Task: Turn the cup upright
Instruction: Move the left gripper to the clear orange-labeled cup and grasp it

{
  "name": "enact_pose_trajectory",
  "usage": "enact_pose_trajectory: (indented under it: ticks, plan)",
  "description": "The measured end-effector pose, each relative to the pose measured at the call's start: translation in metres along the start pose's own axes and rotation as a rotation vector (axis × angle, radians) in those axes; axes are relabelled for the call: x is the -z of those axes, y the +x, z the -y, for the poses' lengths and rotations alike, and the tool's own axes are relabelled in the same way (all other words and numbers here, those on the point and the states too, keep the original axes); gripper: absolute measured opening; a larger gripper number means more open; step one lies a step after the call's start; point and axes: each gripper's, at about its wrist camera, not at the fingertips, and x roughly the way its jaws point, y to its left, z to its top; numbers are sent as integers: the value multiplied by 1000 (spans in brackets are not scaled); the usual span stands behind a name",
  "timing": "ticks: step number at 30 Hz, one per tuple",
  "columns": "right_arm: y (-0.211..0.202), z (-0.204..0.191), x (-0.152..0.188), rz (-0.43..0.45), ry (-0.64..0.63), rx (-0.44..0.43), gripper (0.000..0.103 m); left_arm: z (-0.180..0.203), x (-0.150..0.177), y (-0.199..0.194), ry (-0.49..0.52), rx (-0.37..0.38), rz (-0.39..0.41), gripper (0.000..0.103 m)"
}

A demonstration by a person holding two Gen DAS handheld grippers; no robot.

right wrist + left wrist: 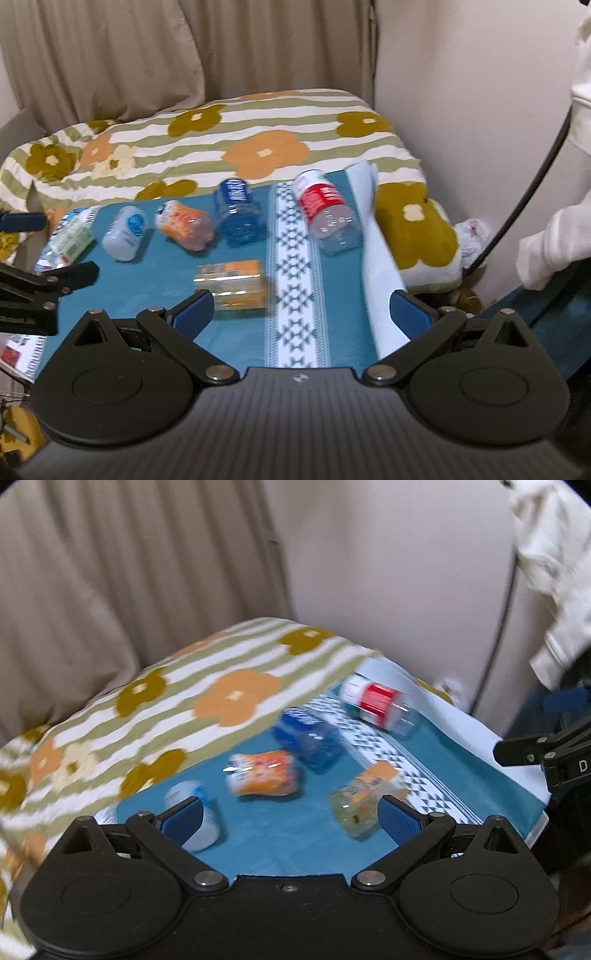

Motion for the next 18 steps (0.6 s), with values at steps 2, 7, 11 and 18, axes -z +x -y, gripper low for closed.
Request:
enact_pose_trajectory:
  ticks: [2,7,11,18]
  plan:
    - [6,5,1,-12,17,17,103,6,-7,18,53,41,-14,102]
    - [21,18,6,-50,105,60,103,24,-23,65,203,141,-58,102]
    - [36,25,7,-83,173,88,103,39,-28,104,337,222,-137,102]
    - [61,31,10,-141,287,131,103,54,-25,145,479,338,-206,102]
